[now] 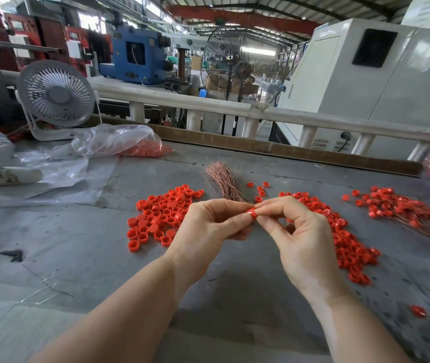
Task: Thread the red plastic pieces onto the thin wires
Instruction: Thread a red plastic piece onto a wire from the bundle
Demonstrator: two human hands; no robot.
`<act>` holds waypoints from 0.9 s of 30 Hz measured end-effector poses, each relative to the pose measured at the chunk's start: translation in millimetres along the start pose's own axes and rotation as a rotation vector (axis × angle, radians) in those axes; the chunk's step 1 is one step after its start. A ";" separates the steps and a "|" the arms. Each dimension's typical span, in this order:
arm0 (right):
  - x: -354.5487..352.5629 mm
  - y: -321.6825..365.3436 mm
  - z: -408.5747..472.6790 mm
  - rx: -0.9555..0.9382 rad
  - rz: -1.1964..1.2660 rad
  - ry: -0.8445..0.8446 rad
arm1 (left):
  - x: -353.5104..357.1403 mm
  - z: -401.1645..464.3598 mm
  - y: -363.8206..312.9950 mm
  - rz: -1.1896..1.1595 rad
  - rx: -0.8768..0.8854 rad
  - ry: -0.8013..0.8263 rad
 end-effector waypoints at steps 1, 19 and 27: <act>-0.1 -0.2 -0.2 0.002 -0.003 -0.003 | 0.2 0.0 0.6 -0.002 -0.005 -0.002; -0.1 5.1 -5.4 -0.083 -0.173 -0.050 | 2.6 -0.1 17.7 -0.154 -0.143 -0.019; -2.9 -0.2 -3.6 -0.016 -0.122 -0.093 | 4.8 0.5 18.2 -0.157 -0.153 -0.005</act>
Point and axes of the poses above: each hand's wrist, its own z-axis towards the middle knuckle, its own x-axis out of the palm, y = z × x, the point moved 9 cm from there along z, towards the middle knuckle, and after that the axes turned 6 degrees about -y, right-handed, at the moved point
